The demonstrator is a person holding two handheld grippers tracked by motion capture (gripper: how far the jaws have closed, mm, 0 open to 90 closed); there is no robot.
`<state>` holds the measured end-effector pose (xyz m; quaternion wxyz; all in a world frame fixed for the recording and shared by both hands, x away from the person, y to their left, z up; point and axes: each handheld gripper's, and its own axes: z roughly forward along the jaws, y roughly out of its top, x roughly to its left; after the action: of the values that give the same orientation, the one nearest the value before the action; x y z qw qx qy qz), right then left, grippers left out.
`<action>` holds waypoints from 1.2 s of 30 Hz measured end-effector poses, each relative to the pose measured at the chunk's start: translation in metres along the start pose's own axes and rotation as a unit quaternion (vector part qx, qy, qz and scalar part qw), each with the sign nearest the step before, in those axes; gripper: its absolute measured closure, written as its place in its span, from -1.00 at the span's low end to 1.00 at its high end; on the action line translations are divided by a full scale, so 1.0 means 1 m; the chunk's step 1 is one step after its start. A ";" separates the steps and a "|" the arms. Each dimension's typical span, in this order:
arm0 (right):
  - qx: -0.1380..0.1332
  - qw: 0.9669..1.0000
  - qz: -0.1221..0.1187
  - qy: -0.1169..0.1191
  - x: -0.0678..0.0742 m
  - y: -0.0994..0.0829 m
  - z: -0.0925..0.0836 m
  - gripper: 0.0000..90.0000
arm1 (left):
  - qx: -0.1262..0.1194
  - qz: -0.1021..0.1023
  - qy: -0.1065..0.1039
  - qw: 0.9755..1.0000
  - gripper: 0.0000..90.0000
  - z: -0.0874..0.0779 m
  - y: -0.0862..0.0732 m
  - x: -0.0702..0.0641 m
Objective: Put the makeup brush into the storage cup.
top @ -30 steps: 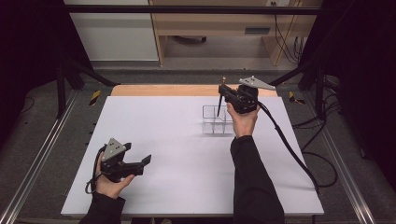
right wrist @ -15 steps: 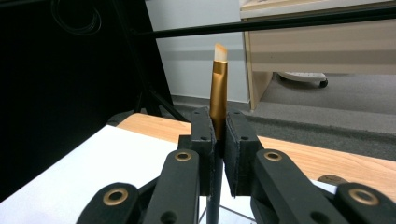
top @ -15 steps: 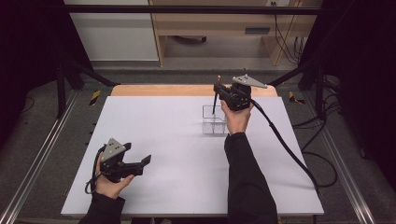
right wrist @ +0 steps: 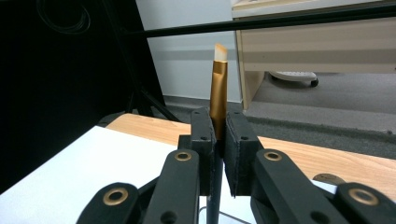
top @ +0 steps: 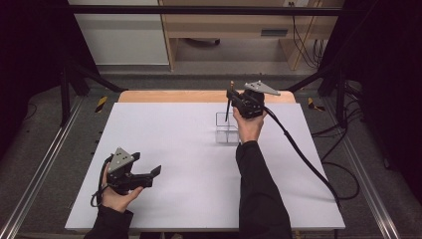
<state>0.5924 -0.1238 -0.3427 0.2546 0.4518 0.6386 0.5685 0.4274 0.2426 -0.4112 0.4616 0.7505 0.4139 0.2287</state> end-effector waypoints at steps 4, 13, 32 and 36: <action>0.006 1.000 -0.003 -0.003 0.001 -0.004 0.004 0.86 | -0.001 0.000 0.000 1.000 -0.77 0.000 0.000 0.000; 0.017 1.000 -0.006 -0.005 0.002 -0.016 0.010 0.86 | -0.001 0.001 -0.001 1.000 -0.77 0.000 0.000 0.000; 0.038 0.999 0.001 -0.010 0.001 -0.035 0.017 0.86 | -0.003 0.002 -0.001 1.000 -0.77 -0.001 0.000 -0.001; 0.041 0.999 0.003 -0.010 -0.002 -0.039 0.015 0.86 | -0.002 0.003 -0.001 1.000 -0.77 0.000 0.000 -0.001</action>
<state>0.5951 -0.1158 -0.3836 0.2402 0.4693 0.6574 0.5384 0.4266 0.2417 -0.4110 0.4627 0.7511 0.4111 0.2297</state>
